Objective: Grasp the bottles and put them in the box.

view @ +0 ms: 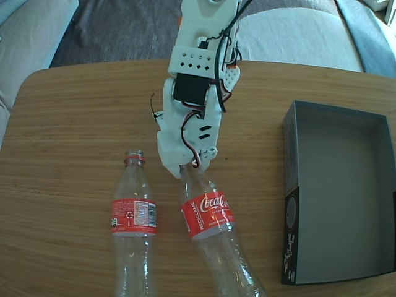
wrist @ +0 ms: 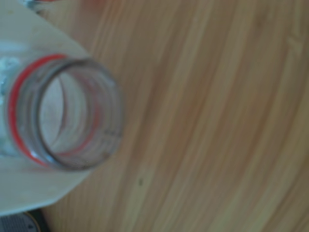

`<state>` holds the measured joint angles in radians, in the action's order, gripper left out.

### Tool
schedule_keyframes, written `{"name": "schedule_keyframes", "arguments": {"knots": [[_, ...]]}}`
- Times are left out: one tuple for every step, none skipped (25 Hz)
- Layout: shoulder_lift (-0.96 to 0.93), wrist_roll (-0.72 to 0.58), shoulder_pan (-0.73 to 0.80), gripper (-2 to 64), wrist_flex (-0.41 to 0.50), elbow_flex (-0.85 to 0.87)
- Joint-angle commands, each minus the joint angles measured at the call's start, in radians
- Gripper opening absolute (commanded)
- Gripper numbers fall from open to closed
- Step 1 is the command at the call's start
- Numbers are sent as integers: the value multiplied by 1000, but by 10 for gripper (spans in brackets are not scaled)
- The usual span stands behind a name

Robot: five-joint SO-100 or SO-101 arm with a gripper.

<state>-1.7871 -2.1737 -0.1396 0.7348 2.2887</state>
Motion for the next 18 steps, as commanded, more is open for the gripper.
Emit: {"name": "schedule_keyframes", "arguments": {"knots": [[-21, 0, 6, 109, 5, -12], [-21, 0, 6, 109, 5, -11], [-21, 0, 6, 109, 5, -11], [-21, 0, 6, 109, 5, -11], [-21, 0, 6, 109, 5, -11], [-21, 0, 6, 109, 5, -11], [-21, 0, 6, 109, 5, -11], [-21, 0, 8, 109, 5, -12], [-21, 0, 14, 108, 5, -15], [-21, 0, 20, 108, 5, -20], [-21, 0, 21, 108, 5, -23], [-23, 0, 23, 108, 5, -26], [-23, 0, 23, 108, 6, -29], [-23, 0, 23, 108, 6, -35], [-23, 0, 23, 108, 8, -37], [-25, 0, 23, 108, 9, -37], [-25, 0, 23, 108, 20, -38], [-25, 0, 23, 108, 32, -44]]}}
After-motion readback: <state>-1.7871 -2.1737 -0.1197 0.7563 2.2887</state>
